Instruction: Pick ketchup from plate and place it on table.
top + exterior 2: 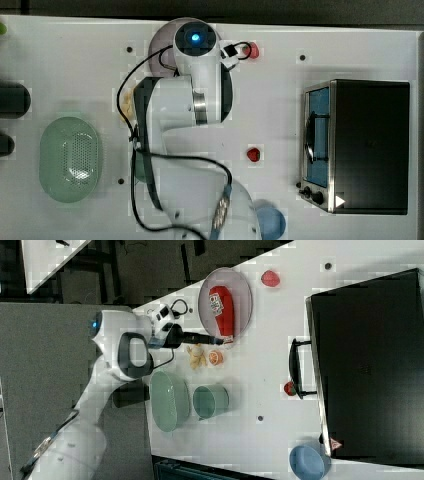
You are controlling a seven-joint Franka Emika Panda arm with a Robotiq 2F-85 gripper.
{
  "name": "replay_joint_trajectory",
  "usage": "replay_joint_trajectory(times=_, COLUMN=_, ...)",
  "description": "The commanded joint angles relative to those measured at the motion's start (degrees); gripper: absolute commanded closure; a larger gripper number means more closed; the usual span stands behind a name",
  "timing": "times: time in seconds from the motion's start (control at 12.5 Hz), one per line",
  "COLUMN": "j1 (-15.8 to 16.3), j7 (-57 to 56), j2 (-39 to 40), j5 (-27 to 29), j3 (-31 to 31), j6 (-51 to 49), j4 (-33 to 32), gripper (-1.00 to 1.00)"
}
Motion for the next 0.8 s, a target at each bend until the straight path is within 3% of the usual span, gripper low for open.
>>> replay_joint_trajectory(times=0.08, j1=2.27, j7=-4.50, j2=3.57, j5=-3.63, j3=0.34, j6=6.96, j4=3.42, gripper=-1.00)
replay_joint_trajectory(times=0.32, j1=2.55, j7=-4.69, j2=8.75, j5=-7.45, j3=0.25, j6=11.97, j4=5.92, gripper=-1.00)
replay_joint_trajectory(times=0.8, j1=2.56, j7=-4.70, j2=16.07, j5=-7.76, j3=-0.32, j6=22.51, j4=7.09, gripper=-1.00)
